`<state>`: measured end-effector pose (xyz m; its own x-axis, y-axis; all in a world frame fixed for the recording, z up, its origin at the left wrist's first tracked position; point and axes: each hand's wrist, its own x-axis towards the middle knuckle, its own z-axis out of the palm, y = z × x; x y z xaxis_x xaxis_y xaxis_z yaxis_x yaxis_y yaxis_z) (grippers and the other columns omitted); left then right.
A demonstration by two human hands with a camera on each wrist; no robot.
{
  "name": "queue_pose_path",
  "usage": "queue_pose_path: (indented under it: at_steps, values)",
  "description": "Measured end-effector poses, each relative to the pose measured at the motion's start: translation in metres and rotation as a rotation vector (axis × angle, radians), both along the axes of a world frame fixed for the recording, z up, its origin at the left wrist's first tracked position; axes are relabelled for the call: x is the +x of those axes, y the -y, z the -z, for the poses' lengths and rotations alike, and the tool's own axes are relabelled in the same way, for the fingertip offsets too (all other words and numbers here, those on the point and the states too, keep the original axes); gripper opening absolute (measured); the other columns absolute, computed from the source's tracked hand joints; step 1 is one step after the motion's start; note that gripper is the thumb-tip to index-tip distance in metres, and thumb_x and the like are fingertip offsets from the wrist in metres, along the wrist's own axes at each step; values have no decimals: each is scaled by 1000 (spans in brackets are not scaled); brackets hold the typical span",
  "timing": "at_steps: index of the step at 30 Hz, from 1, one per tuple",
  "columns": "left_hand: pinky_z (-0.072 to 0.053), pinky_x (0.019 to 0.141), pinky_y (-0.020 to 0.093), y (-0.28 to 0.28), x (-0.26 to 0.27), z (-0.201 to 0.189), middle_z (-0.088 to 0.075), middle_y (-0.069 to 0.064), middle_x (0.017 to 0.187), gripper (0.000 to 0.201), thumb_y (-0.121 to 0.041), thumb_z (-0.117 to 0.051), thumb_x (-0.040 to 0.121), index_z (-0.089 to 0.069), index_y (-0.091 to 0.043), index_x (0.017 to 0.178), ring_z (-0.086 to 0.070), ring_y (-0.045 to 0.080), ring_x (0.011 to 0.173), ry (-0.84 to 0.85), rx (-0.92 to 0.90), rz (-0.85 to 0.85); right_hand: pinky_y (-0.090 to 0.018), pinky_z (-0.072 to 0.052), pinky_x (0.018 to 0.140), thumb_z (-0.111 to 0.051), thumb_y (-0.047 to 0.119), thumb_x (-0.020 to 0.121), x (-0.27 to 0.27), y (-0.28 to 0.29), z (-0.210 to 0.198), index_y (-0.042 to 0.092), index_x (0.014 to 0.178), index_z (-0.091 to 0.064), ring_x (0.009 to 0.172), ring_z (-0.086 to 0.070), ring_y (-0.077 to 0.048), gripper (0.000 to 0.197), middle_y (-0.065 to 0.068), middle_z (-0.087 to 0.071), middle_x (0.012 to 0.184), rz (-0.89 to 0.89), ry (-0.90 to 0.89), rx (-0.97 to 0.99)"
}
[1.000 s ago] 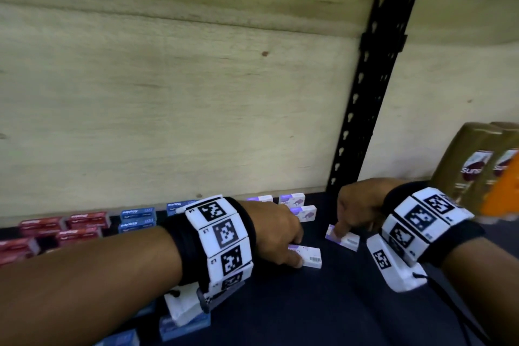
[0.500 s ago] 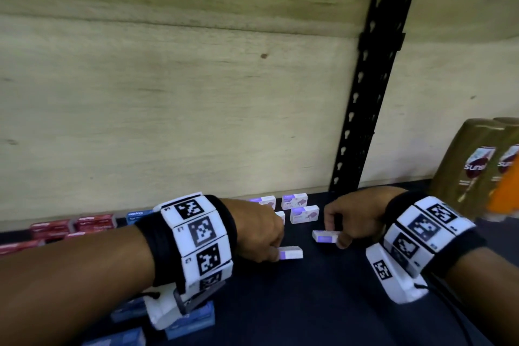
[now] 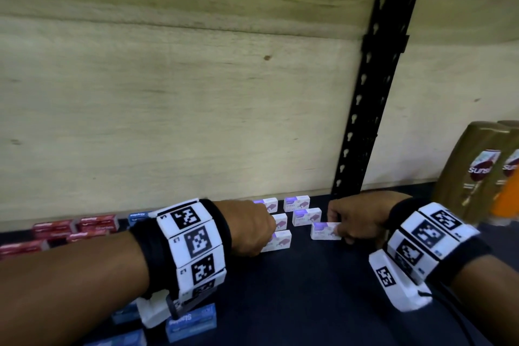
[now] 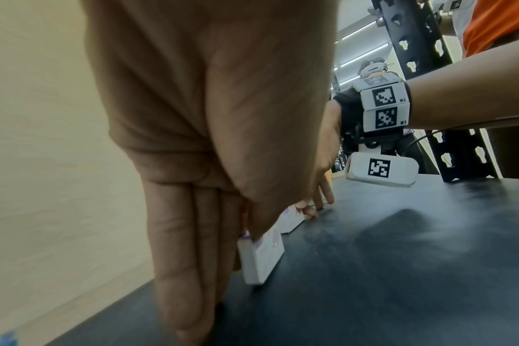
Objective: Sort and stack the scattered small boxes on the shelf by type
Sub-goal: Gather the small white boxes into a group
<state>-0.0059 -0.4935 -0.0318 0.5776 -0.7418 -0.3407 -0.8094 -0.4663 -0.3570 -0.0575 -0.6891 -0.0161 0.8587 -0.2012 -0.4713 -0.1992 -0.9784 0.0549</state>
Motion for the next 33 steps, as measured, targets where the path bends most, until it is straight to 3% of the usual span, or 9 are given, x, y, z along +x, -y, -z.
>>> queue_pose_path:
  at_steps: [5,8,10,12,17,20,26,30,33]
  values:
    - [-37,69,31,2,-2,1,-60,15,121,30,-23,-38,104,-56,-7,122,-59,30,103,11,-19,40,-11,-36,31,-52,29,98,-1,-1,3,28,104,-50,56,-51,-2,7,7,-68,85,-7,44,-1]
    - [-35,71,31,3,-3,0,-58,14,125,34,-28,-37,104,-52,-8,127,-57,31,107,-9,-28,14,-20,-36,51,-54,37,97,-1,-1,4,34,104,-44,61,-47,-2,12,13,-56,76,-63,65,-26]
    - [-35,71,31,4,-3,-2,-57,14,126,33,-28,-40,103,-49,-9,128,-57,31,108,-20,-41,-9,-22,-33,54,-53,38,98,0,-2,4,35,104,-42,63,-44,-2,13,13,-49,75,-82,71,-40]
    - [-35,71,30,4,-3,-2,-56,14,126,34,-28,-42,102,-47,-9,130,-57,31,109,-24,-47,-19,-21,-35,54,-53,39,98,0,-3,5,35,104,-42,64,-44,-1,13,13,-49,77,-92,79,-38]
    - [-36,72,31,7,-2,0,-55,15,127,36,-28,-41,102,-42,-8,132,-56,33,111,-26,-81,-26,-14,-37,35,-50,37,100,-3,-7,2,32,107,-41,57,-42,-1,13,12,-46,77,-112,80,-38]
    - [-36,72,31,9,-2,1,-54,14,127,36,-26,-41,102,-42,-7,133,-56,32,110,-29,-95,-37,-2,-35,35,-49,37,101,-4,-8,0,31,111,-41,51,-41,-1,14,12,-45,75,-119,78,-27]
    - [-36,71,30,11,-3,1,-53,12,128,40,-27,-41,102,-39,-7,136,-56,28,108,-68,-108,-77,-1,-35,36,-52,39,99,-4,-7,2,30,117,-42,43,-52,0,23,10,-48,76,-77,66,8]
    - [-39,79,33,8,-5,0,-52,12,132,59,-37,-41,101,-21,-7,149,-54,31,115,-126,-115,-140,-9,-40,35,-64,47,89,-5,-5,2,34,117,-38,53,-46,-3,40,8,-53,77,-6,82,29]
    - [-40,81,35,1,-5,-7,-54,13,131,65,-38,-44,99,-14,-11,150,-55,31,111,-186,-124,-191,-20,-43,46,-67,52,85,-7,-4,-3,34,119,-34,53,-48,-6,51,6,-56,79,45,72,45]
